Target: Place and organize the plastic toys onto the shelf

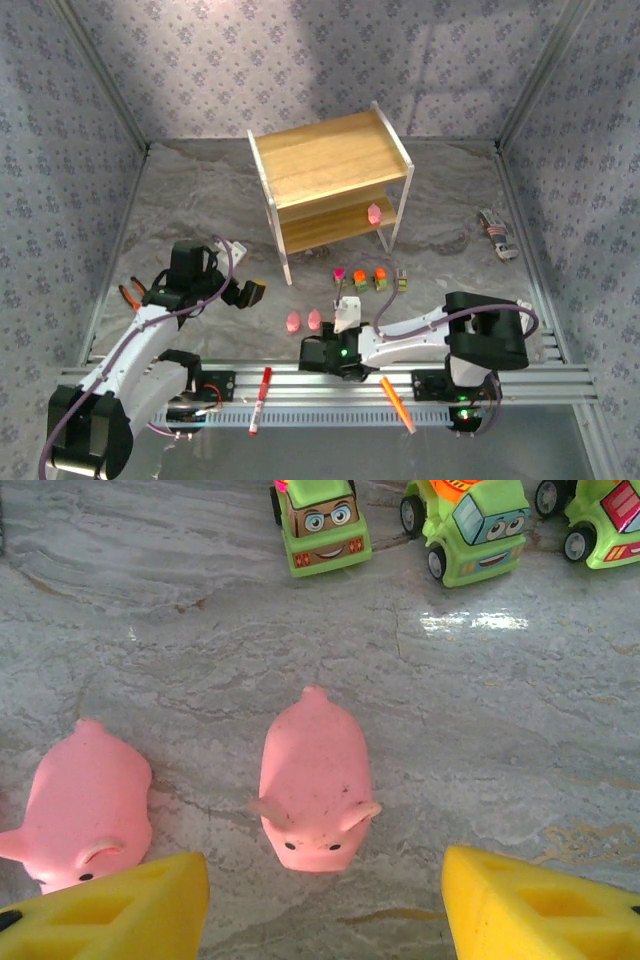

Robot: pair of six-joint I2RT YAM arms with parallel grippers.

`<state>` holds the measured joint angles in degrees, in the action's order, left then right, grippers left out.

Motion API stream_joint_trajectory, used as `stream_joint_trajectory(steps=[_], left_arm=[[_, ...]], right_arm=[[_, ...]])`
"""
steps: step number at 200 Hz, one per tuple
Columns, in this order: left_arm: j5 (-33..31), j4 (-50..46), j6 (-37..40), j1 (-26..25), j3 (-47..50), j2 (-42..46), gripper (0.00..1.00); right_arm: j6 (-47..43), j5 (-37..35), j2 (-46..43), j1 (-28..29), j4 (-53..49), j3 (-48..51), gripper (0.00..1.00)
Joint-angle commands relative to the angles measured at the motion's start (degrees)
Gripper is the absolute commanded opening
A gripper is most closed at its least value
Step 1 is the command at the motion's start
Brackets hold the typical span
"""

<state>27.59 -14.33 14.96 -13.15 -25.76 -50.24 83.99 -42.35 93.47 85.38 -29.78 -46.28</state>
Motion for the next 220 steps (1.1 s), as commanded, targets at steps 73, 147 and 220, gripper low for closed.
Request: stream_joint_trajectory(steps=[73,147,220], left_arm=[[0.5,-0.1,0.2,-0.4,0.3,0.5,1.0],[0.5,-0.3,0.2,-0.3,0.2,0.5,1.0],[0.5,-0.2,0.3,-0.3,0.3,0.4,1.0]], right_arm=[[-0.5,-0.2,1.7,-1.4,0.2,0.3,0.62],[-0.7,-1.1,3.5,-2.1,2.6,0.9,0.6],[0.4,-2.2,5.1,-1.8,3.4,1.3,0.57]])
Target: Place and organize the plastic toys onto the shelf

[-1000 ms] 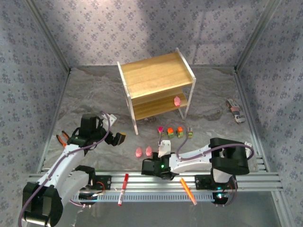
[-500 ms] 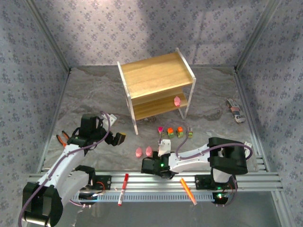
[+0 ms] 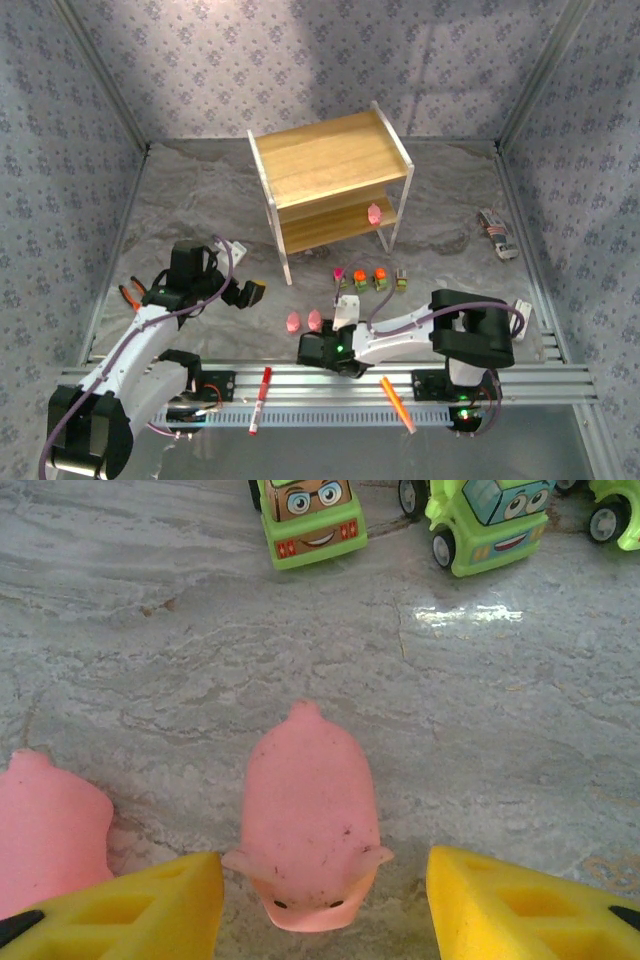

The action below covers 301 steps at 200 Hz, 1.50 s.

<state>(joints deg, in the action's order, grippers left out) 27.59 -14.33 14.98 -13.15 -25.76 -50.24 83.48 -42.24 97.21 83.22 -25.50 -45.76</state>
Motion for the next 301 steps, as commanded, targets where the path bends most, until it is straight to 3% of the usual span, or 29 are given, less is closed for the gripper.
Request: stream_joint_trajectory(steps=[1,65,238,301], left_arm=[[0.5,-0.2,0.2,-0.3,0.3,0.4,1.0],[0.5,-0.2,0.2,-0.3,0.2,0.3,1.0],[0.8,0.0,0.2,-0.3,0.0,-0.4,1.0],[0.9,0.1,0.3,-0.3,0.0,-0.4,1.0]], right_arm=[[0.9,-2.3,1.4,0.4,-0.9,0.8,0.57],[2.5,-3.5,2.1,1.1,0.0,1.6,0.52],[-5.0,-1.8,3.8,-2.2,4.7,0.2,0.45],[-6.1,-0.8,4.8,-2.7,5.5,-0.5,0.36]])
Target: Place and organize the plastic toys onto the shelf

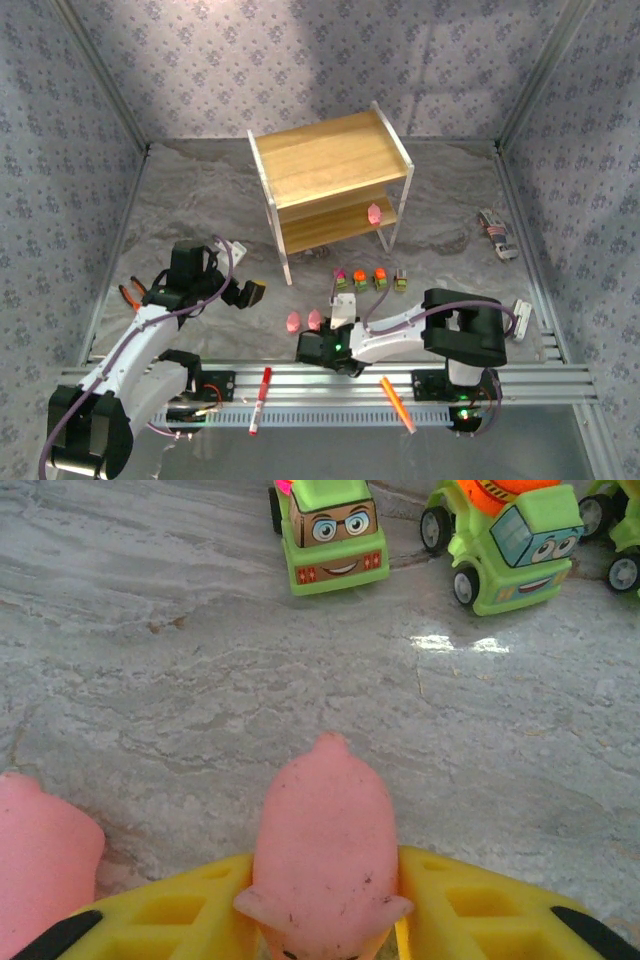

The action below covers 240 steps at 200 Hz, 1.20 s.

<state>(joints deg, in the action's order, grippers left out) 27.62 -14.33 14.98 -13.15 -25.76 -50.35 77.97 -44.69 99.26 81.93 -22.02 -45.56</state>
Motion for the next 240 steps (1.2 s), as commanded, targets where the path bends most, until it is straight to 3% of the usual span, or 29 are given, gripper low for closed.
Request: stream_joint_trajectory(steps=[1,85,240], left_arm=[[0.8,0.1,0.3,-0.3,0.0,-0.3,1.0],[0.9,-0.1,0.3,-0.3,0.0,-0.2,1.0],[1.2,0.2,0.4,-0.3,-0.1,-0.5,1.0]], right_arm=[[-0.5,1.7,2.8,-1.4,2.0,-0.7,0.36],[-0.6,0.8,0.9,-1.1,0.0,-1.1,0.31],[-7.5,-3.4,-14.6,-2.4,-10.0,-4.0,0.28]])
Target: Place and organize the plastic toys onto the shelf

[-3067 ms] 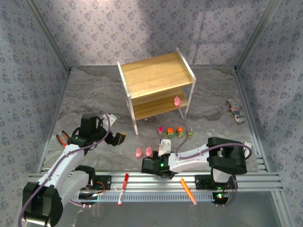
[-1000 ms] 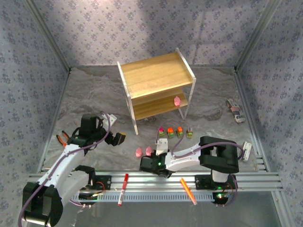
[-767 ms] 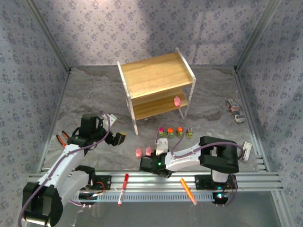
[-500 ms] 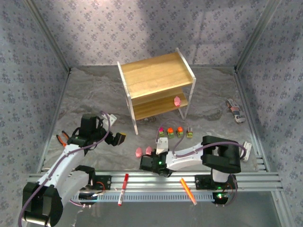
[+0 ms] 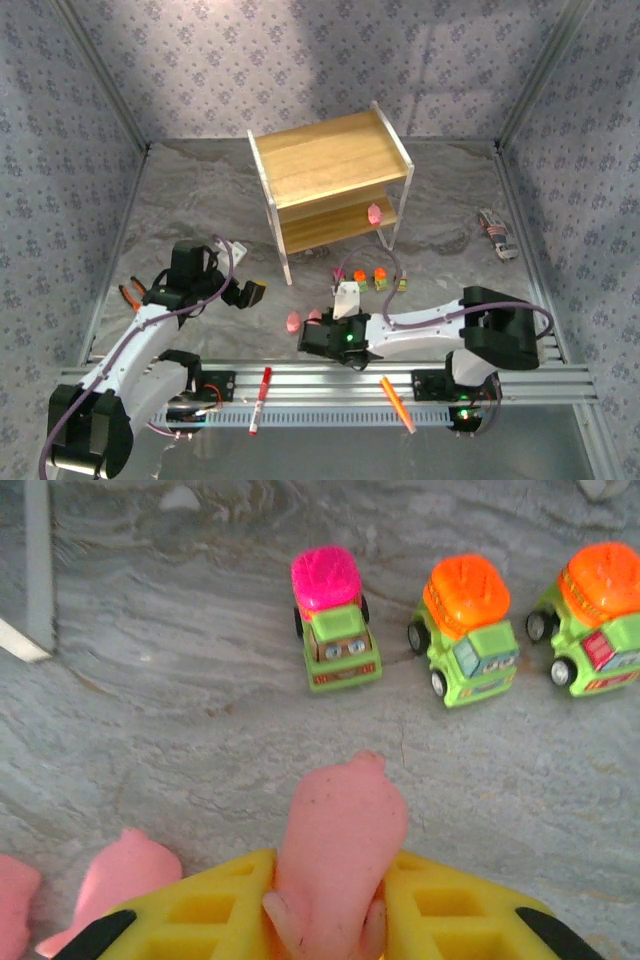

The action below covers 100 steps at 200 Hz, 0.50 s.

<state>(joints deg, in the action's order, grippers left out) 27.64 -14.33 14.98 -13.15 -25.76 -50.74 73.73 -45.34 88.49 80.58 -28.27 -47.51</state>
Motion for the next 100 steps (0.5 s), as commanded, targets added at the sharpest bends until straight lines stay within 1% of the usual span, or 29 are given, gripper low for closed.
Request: stream_joint_trajectory(steps=[1,30,68,86,100], left_arm=[[1.2,0.2,0.5,-0.3,-0.1,-0.1,1.0],[1.4,0.0,0.5,-0.3,-0.2,-0.2,1.0],[1.5,-0.2,0.5,-0.4,-0.3,0.0,1.0],[1.6,-0.3,0.6,-0.4,-0.3,-0.1,1.0],[1.7,-0.2,0.6,-0.4,-0.3,-0.1,1.0]], right_arm=[[-3.4,-2.8,-3.9,-1.0,-3.9,-2.2,0.28],[-7.7,-3.9,-8.4,-2.9,-5.8,-3.4,0.28],[-13.5,-4.7,-13.7,-5.9,-5.9,-4.9,0.28],[-16.6,-4.2,-15.6,-7.9,-5.8,-5.0,0.28],[-20.1,-3.0,-17.1,-9.9,-3.7,-4.7,0.27]])
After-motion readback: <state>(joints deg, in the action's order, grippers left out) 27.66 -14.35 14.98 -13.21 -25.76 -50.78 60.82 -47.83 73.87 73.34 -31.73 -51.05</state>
